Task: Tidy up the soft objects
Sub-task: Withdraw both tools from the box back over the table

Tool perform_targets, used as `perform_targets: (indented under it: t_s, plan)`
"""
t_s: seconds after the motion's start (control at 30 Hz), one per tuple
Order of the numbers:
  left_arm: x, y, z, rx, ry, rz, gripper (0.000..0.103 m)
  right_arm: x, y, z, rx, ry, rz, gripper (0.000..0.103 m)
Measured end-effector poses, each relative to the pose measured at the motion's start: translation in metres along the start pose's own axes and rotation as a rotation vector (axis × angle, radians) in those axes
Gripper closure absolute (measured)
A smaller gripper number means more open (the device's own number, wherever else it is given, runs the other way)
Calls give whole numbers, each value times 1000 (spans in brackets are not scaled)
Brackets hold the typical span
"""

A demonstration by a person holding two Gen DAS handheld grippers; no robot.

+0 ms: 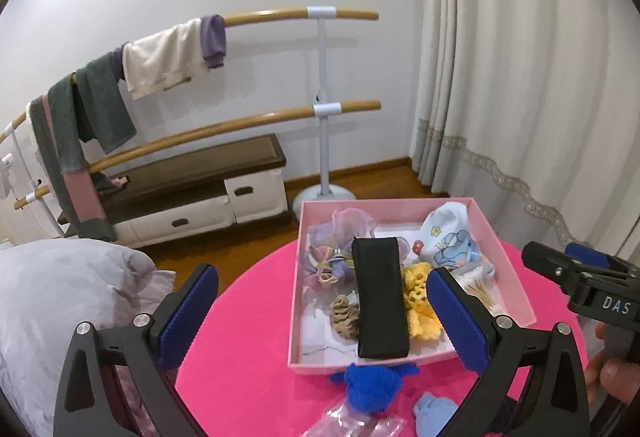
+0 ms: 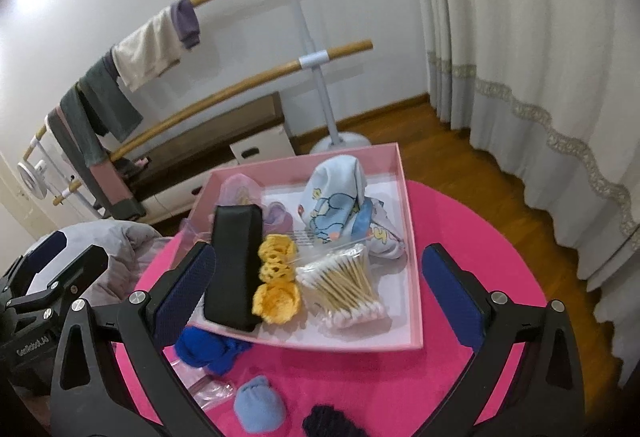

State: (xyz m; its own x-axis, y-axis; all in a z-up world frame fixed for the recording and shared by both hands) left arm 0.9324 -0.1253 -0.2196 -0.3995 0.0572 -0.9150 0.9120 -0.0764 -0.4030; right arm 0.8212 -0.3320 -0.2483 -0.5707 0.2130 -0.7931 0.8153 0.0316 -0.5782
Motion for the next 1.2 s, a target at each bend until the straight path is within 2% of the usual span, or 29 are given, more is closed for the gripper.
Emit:
perform_targets:
  t_s: [0.33,0.57,0.73,0.97,1.2]
  plan:
    - [34,-134,-24,-18,-25,107,0,11,-93,-18,0,-50,133,0]
    - [58,-200,-17,-8,-33,139,0,24,-151,-24,26,-82,204,0]
    - [78,-247,-11,4,-31,128,0,37,-189,-37,43,-127,249,0]
    - [104,-302,-14,-6,-48,117,0,56,-219,-53,68,-168,289,0]
    - [114,-321,-28,-20,-87,73,0,74,-230,-64,54,-181,283,0]
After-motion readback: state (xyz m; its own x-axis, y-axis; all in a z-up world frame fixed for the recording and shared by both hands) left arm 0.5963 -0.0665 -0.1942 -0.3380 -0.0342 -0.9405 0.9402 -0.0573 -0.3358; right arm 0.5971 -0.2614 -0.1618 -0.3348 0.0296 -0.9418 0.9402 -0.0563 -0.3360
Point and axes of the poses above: each gripper's, at about its wrist camera, not at the fingertips, and y roughly the way its jaws point, z to its right, x to its underside, the point moved 7 cm from there along y, roughly the way its jaws point, and after that the axes turned 13 degrees about z, right-handed, at the moved point
